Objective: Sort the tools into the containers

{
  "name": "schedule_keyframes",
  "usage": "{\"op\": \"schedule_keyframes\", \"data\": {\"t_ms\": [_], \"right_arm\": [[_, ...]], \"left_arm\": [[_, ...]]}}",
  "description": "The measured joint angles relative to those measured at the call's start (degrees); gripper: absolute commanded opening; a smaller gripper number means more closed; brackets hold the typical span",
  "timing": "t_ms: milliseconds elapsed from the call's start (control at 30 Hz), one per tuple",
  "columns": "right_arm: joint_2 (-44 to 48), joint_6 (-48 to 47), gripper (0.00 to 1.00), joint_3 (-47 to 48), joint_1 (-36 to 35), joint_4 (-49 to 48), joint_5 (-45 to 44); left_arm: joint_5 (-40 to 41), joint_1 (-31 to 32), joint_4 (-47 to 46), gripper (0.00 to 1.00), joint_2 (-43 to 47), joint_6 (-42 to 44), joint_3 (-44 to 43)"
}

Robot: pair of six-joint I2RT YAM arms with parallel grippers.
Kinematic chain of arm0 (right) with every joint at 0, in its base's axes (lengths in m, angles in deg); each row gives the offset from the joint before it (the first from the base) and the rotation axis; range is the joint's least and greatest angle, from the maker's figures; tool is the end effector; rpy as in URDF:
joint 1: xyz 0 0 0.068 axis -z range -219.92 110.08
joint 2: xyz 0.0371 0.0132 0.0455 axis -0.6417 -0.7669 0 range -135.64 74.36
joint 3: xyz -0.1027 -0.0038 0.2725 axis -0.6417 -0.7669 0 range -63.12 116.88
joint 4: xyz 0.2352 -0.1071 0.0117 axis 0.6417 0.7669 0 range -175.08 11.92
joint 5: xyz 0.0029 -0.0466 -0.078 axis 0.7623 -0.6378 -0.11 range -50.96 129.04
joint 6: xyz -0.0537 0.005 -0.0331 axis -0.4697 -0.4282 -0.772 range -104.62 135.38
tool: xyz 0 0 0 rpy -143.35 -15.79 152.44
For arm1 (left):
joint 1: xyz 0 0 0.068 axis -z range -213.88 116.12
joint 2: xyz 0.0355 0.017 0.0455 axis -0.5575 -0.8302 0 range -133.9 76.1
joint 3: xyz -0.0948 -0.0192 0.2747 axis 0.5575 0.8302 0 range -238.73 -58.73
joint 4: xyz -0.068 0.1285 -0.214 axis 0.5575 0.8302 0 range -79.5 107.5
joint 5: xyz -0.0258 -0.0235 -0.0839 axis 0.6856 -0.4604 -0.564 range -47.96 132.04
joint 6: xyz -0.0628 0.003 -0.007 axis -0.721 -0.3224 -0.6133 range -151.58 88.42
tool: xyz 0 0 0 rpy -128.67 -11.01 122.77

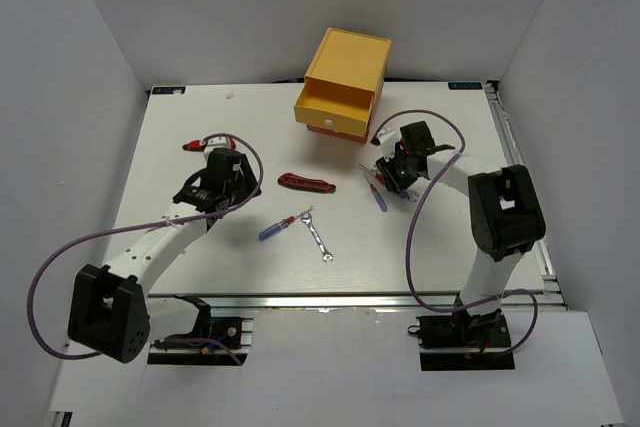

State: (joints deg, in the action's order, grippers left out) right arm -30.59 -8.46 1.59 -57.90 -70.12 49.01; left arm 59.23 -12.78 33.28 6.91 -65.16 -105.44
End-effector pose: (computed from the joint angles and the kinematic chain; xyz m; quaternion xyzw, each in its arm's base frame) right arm 0.3646 0.1272 0.1763 -0.3636 0.8787 0.0676 0.3018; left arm 0.2392 -0.0769 0.2554 -0.1559 0.9028 -0.0501 0.3977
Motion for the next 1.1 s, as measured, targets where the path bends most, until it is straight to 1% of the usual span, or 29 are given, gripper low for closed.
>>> {"op": "schedule_keyframes", "data": {"t_ms": [200, 300, 600, 733, 767, 867, 900, 933, 1000, 1100], "right_arm": [[0.70, -0.35, 0.31, -1.46, -0.15, -1.75, 0.07], [1.62, -0.52, 0.30, -2.64, -0.20, -2.25, 0.09], [4.31, -1.18, 0.42, -5.73, -0.87, -1.57, 0.24], [4.22, -1.44, 0.42, -5.75, -1.29, -1.51, 0.24], [4.17, -1.46, 0.40, -5.75, -1.38, -1.51, 0.24], [4.07, -1.86, 0.26, -5.77, -1.57, -1.49, 0.26], [4.07, -1.92, 0.15, -5.79, -1.60, -1.51, 0.24], [4.11, -2.23, 0.09, -5.81, -1.60, -1.55, 0.24], [4.61, -2.21, 0.00, -6.14, -1.60, -1.44, 0.26], [7.37, -3.15, 0.00, -6.88, -1.49, -0.20, 0.70]], "left_arm": [[-2.64, 0.00, 0.42, 0.76, -0.63, 2.21, 1.57], [-3.28, 0.00, 0.63, 0.76, -0.63, 2.62, 2.34], [-3.93, 0.00, 0.70, 0.77, -0.57, 2.91, 2.56], [-4.90, 0.00, 0.61, 0.77, -0.57, 3.30, 2.91], [-5.27, 0.00, 0.61, 0.76, -0.57, 3.48, 2.91], [-6.58, 0.00, 0.59, 0.77, -0.57, 4.20, 2.91], [-7.15, 0.00, 0.59, 0.77, -0.57, 4.35, 2.91], [-7.61, 0.00, 0.57, 0.77, -0.57, 4.63, 2.93], [-8.70, 0.00, 0.55, 0.77, -0.57, 5.11, 2.99], [-10.60, 0.00, 0.07, 0.77, -0.57, 5.90, 3.26]]}}
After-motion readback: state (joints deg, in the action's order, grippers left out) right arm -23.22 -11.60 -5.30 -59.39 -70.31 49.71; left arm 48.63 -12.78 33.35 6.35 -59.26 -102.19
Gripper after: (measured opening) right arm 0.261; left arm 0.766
